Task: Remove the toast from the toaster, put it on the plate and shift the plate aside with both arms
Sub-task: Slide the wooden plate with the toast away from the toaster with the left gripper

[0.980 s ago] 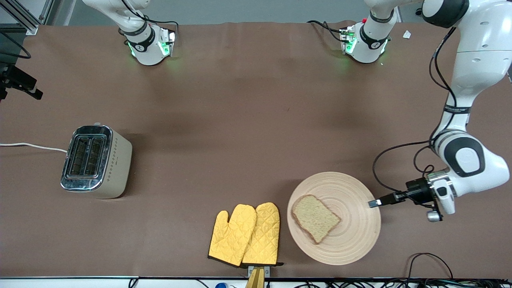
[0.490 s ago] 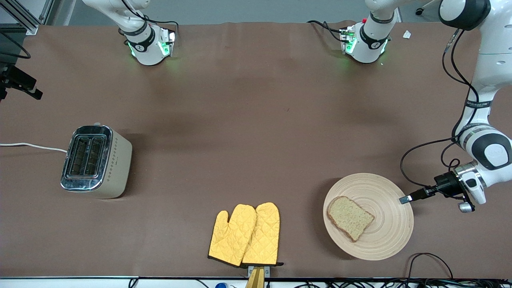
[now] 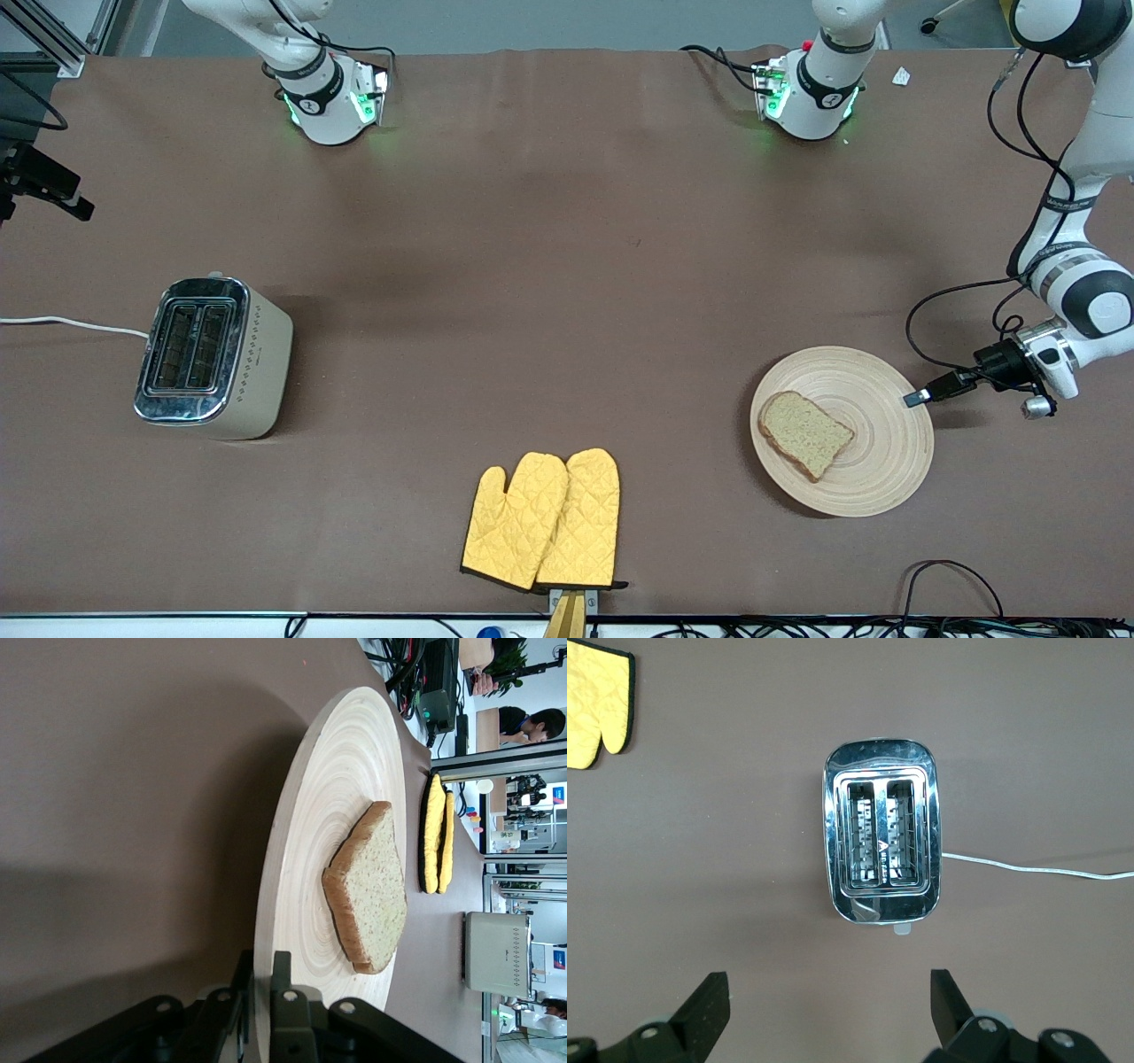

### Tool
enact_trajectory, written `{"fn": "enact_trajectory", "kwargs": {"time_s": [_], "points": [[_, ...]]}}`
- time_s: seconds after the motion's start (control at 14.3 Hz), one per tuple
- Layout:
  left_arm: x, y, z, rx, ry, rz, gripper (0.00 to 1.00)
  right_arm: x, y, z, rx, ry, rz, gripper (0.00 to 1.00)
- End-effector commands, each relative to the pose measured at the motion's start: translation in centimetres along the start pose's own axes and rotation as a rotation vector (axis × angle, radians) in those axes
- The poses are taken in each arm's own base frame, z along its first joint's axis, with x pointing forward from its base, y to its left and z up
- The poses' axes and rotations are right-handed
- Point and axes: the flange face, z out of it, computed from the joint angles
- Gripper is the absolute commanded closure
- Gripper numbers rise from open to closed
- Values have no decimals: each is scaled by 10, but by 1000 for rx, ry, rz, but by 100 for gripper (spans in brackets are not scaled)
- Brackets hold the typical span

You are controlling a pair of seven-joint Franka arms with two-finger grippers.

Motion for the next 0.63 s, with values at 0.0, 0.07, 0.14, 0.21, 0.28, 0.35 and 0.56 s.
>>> {"fn": "enact_trajectory", "kwargs": {"time_s": [0.0,0.07,0.14,0.21,0.28,0.35,0.56], "points": [[-8,10,-11,-14,-1,12,89,-2,2,-2,5,-1,-11,0],[-9,9,-11,-15,-3,5,86,-2,2,-2,5,-1,-10,0],[-8,8,-12,-13,-1,-5,70,-2,2,-2,5,-1,-10,0],[-8,8,-13,-12,1,-10,48,-2,2,-2,5,-1,-10,0],[-4,11,-15,-4,-2,-29,29,-2,2,-2,5,-1,-11,0],[-1,13,-19,33,-32,-24,1,-2,2,-2,5,-1,-10,0],[41,45,-46,134,-45,19,0,-3,3,-1,5,-2,-8,0]]}}
